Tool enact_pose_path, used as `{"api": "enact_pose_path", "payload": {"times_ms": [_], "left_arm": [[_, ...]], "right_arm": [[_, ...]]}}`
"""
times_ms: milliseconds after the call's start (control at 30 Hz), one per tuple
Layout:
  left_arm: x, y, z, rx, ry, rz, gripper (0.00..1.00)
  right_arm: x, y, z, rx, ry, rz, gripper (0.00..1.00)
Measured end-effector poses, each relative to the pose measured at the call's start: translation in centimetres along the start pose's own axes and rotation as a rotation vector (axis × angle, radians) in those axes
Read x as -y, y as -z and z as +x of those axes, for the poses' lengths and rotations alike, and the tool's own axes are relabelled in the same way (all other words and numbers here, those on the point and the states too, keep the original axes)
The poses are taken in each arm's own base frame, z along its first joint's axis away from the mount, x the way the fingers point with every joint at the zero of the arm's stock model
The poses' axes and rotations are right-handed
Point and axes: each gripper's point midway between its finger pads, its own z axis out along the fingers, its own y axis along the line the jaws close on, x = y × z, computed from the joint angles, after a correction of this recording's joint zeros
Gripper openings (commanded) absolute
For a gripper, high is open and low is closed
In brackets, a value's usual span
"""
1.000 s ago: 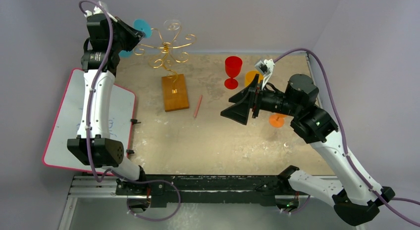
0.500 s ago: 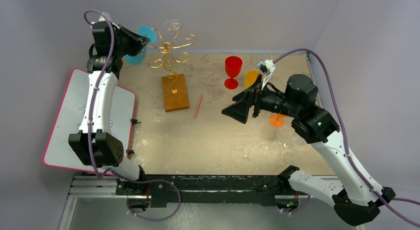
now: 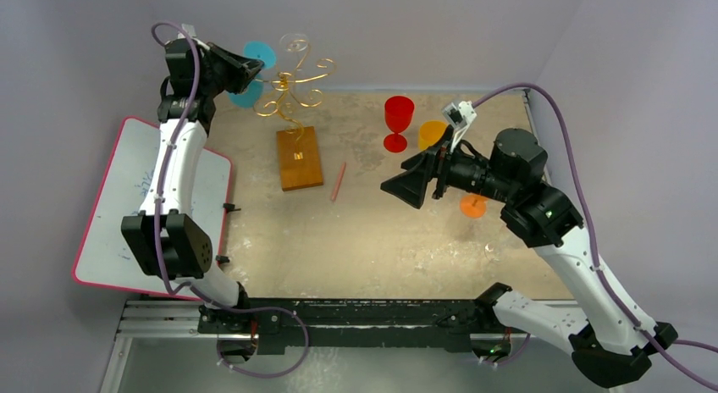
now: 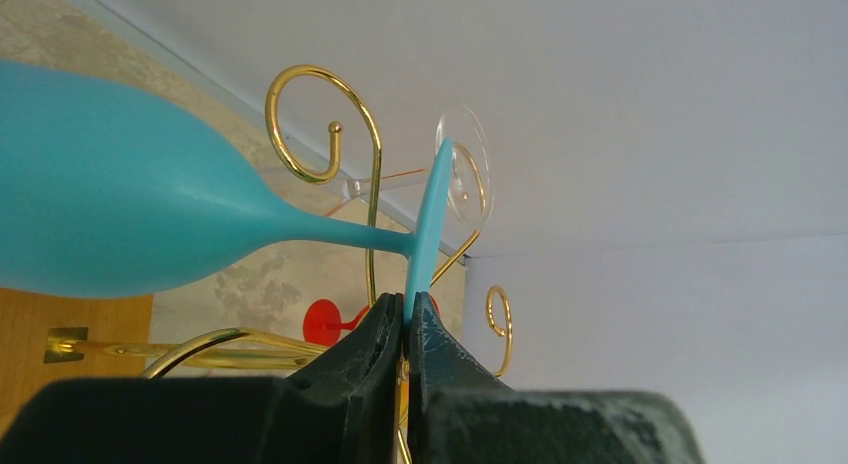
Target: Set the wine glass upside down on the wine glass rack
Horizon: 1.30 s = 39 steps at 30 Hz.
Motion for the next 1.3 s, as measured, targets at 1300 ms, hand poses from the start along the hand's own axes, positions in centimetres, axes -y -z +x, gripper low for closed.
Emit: {"api": "enact_pose_path", "payload": {"times_ms": [1300], "left_arm": [[1.4,-3.4,-1.0,0.001,0.185,0.116,0.0]], "right_arm": [[-0.8,1.7,-1.3,0.071,0.007,0.018,1.0]]}}
